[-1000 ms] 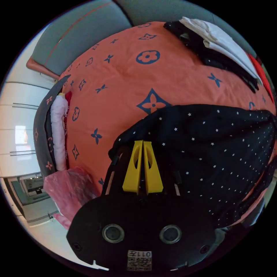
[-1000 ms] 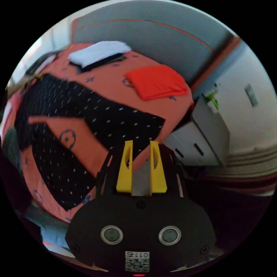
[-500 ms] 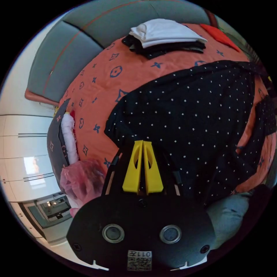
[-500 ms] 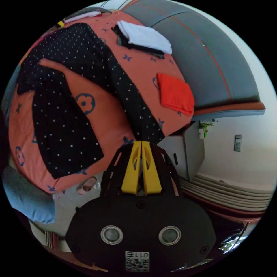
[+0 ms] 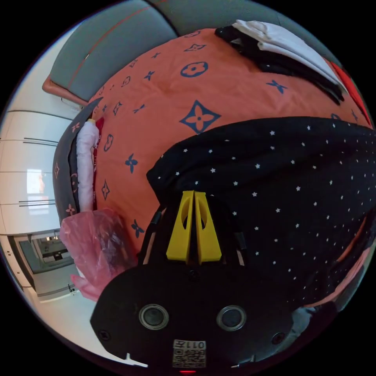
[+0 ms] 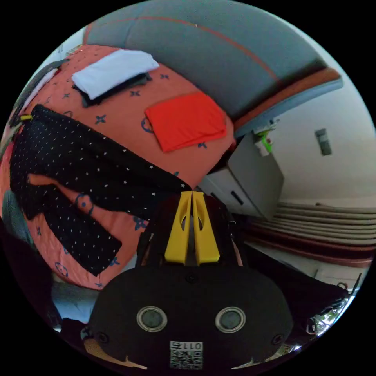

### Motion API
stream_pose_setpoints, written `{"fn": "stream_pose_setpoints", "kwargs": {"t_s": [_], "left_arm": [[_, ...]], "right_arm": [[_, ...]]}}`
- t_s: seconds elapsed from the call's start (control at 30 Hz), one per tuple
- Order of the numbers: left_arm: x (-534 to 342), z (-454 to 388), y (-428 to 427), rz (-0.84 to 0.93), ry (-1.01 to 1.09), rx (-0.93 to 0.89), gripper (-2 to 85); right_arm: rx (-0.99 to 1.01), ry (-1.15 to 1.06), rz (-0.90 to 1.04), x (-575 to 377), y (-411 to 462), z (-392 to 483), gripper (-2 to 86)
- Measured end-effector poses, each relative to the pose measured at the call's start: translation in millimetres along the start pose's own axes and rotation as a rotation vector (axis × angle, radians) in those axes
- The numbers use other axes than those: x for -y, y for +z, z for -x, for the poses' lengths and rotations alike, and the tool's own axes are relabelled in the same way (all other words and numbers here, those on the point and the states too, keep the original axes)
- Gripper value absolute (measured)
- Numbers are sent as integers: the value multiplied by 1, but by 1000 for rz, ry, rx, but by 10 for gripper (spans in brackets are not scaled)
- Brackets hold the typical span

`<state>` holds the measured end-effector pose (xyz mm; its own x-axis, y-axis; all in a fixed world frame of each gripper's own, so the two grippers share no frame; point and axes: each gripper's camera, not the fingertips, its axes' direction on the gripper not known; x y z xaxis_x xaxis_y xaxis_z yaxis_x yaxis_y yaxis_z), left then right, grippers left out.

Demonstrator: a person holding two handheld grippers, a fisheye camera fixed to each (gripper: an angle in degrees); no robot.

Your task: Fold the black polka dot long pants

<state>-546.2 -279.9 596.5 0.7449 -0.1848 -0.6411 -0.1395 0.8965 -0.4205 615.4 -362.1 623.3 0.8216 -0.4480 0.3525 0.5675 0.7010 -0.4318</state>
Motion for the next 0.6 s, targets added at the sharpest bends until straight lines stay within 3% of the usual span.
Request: {"fn": "stream_pose_setpoints", "kwargs": {"t_s": [0.13,0.23,0.4,0.43,0.5,0.6], "left_arm": [[1,10,10,13,-79,-29,1],[-7,11,8,13,-15,-32,1],[-40,19,1,41,105,-35,0],[-44,21,-1,42,104,-40,0],[-61,30,-9,18,100,-88,1],[-84,38,-11,49,95,-158,2]], "right_arm": [[-88,194,82,23,77,-13,76],[-78,277,96,7,104,-27,106],[-172,405,163,-94,120,-79,94],[-128,407,152,-108,119,-83,91],[256,368,-16,-155,109,-82,87],[570,455,-185,-200,117,-75,108]]}}
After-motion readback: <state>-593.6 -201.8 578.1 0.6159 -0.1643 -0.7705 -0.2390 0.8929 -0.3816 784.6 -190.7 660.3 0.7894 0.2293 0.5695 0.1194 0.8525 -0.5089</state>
